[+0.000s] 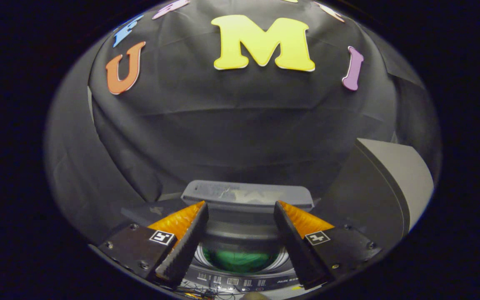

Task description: Put the clothes into the washing machine and then close the washing machine lid.

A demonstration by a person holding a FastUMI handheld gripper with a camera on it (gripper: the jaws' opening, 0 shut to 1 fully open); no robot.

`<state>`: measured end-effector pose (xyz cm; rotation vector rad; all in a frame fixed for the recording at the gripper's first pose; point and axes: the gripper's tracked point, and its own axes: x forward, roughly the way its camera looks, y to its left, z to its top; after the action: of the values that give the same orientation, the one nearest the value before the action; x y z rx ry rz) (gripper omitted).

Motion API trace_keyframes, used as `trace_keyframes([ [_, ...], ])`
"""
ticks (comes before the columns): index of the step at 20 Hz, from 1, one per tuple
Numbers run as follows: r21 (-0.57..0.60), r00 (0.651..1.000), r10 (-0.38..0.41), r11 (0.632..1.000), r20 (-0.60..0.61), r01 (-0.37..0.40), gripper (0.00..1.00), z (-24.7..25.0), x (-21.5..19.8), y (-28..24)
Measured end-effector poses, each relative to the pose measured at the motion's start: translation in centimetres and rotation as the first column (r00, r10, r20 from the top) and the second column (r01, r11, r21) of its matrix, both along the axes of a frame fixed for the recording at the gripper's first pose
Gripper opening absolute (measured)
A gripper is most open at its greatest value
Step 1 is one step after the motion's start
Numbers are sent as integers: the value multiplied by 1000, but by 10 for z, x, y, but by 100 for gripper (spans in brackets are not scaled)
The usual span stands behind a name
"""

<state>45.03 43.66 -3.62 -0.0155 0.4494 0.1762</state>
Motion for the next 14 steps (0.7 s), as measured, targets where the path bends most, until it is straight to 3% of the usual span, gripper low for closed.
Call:
trace_keyframes([
  [7,-15,998,29,999,-47,-30,99,-22,-36,-4],
  [14,5,993,80,997,92,-81,99,26,-94,-30],
])
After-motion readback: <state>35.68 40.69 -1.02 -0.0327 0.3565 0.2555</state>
